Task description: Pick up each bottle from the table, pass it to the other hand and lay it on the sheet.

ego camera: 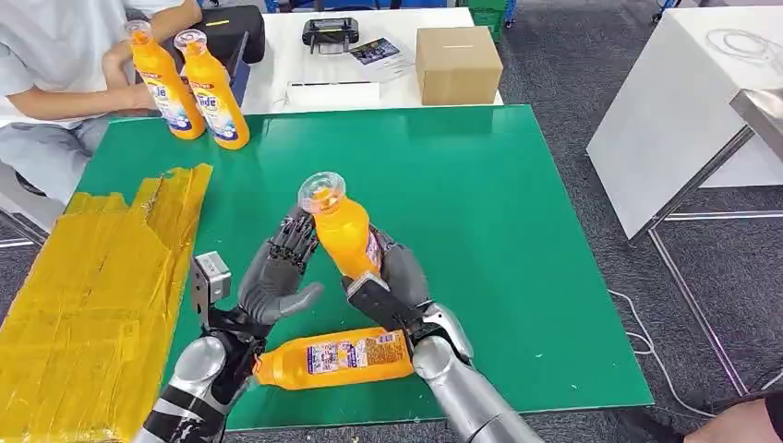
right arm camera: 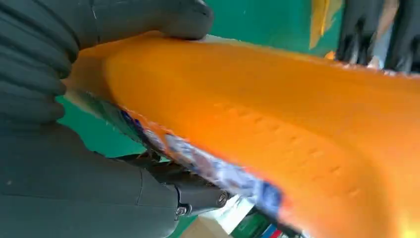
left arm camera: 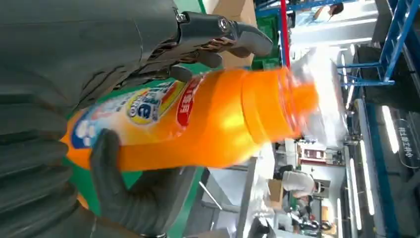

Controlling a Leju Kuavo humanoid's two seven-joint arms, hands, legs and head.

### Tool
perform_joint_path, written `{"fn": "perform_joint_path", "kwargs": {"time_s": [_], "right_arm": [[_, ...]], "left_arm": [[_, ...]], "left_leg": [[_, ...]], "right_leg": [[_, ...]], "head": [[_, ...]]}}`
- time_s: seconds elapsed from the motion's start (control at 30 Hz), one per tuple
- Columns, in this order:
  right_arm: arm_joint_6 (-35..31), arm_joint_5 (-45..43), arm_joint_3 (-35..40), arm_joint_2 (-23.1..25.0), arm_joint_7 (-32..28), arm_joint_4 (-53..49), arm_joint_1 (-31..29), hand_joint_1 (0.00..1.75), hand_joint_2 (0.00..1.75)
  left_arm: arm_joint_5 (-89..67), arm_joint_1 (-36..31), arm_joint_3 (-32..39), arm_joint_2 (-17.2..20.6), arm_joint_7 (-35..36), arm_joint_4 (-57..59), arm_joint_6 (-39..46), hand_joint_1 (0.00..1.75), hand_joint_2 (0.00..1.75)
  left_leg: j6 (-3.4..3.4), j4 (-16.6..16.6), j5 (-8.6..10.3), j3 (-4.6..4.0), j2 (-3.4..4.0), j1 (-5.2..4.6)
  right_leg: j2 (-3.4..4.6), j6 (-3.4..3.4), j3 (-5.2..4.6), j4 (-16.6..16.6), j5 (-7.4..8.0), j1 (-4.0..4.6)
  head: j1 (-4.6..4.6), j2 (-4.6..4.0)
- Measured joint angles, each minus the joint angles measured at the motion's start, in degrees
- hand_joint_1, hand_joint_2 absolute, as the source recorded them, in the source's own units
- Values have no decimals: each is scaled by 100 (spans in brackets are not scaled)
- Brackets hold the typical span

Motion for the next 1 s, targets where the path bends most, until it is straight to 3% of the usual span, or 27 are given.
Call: {"fn": "perform_joint_path", "kwargs": {"time_s": [0.23,0.53,0.93,1.0], "right_arm": [[11,275,437,164,-68,37,-20,175,175],[-142,367,909,258,249,35,-137,175,175],[-179,363,966,258,295,35,-196,175,175],[-201,361,981,258,313,37,-211,175,175]], "left_arm": [[-207,-167,-11,4,15,105,275,0,175],[-1552,-310,-17,-107,-87,452,1771,0,175],[-1615,-346,-13,-160,-96,636,1847,5,175],[-1653,-356,-9,-179,-103,678,1902,175,175]], "left_leg": [[0,0,0,1,0,2],[0,0,0,0,3,-1],[0,0,0,1,2,1],[0,0,0,1,2,0]], "right_leg": [[-1,0,-1,1,0,2],[0,0,0,0,0,-2],[0,0,-2,0,0,-2],[1,0,-2,0,0,0]], "head": [[0,0],[-2,0],[-2,0],[-2,0]]}}
